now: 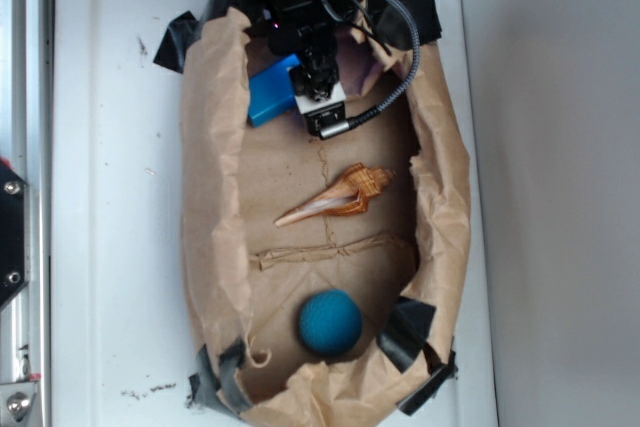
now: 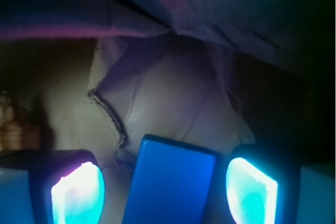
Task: Grab the blue block.
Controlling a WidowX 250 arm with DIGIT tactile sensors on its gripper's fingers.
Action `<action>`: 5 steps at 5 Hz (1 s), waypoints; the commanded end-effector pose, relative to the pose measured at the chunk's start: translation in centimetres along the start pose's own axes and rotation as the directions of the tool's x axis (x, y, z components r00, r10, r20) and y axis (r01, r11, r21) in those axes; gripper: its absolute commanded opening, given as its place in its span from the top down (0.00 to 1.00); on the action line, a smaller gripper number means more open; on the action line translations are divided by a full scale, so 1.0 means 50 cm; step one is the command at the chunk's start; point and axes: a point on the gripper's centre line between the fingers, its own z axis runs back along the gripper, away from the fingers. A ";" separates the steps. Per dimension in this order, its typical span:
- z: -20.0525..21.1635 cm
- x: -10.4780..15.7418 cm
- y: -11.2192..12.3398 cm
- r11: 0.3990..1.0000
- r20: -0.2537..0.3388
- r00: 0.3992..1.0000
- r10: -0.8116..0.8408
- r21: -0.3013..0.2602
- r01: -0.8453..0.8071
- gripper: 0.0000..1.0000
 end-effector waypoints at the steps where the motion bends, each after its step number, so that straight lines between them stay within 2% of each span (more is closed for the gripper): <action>1: 0.033 0.023 0.007 1.000 0.119 0.993 0.004 0.016 -0.006 1.00; 3: 0.026 0.025 -0.009 0.999 0.196 0.980 0.016 0.026 -0.021 1.00; 4: 0.034 0.020 -0.017 1.000 0.204 0.979 0.013 -0.005 -0.012 1.00; 5: 0.062 0.000 -0.049 0.996 0.194 0.981 -0.027 -0.079 0.043 1.00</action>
